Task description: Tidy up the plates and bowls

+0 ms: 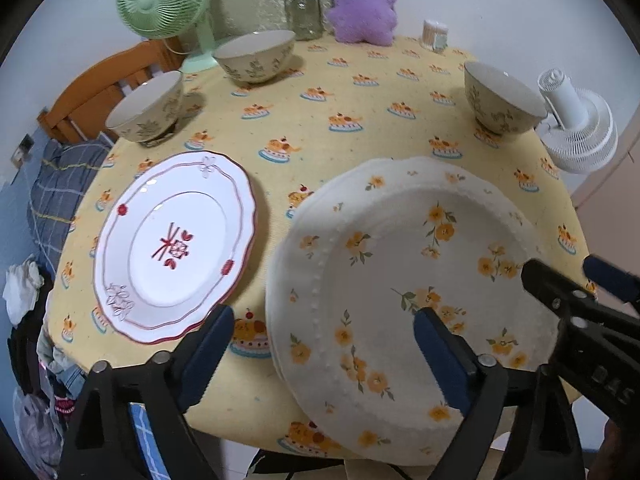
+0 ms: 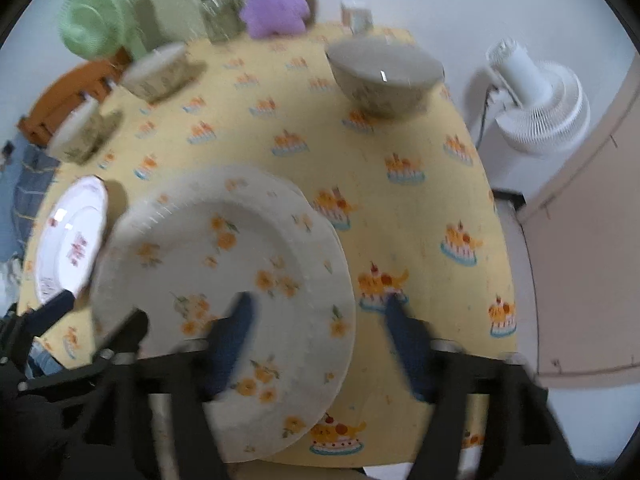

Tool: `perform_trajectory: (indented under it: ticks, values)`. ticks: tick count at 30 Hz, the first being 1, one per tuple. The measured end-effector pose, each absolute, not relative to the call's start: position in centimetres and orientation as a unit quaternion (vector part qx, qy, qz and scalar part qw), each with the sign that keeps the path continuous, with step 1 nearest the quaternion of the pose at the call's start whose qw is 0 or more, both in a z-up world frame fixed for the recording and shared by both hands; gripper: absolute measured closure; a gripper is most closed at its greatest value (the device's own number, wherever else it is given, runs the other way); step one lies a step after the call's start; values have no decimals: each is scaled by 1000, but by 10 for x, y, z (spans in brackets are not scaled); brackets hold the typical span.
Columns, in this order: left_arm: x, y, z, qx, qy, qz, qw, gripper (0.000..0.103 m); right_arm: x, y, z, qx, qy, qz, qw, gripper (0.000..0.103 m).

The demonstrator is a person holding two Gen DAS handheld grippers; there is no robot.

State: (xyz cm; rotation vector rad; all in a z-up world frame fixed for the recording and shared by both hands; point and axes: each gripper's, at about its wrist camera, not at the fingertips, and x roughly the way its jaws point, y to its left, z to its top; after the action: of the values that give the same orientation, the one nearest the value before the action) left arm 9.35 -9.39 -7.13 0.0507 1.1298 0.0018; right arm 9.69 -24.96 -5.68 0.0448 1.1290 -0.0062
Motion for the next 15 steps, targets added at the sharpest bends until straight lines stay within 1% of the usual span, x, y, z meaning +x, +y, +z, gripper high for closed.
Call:
perform_trajectory:
  ticks: [6,15]
  values:
    - [88,-82,-55,9,516,5,857,2,96,-231,-36,3,508,27,861,20]
    - [97,-41,-43,0,497,-13,868,2,99,-196,-22,12,490,22,871,20]
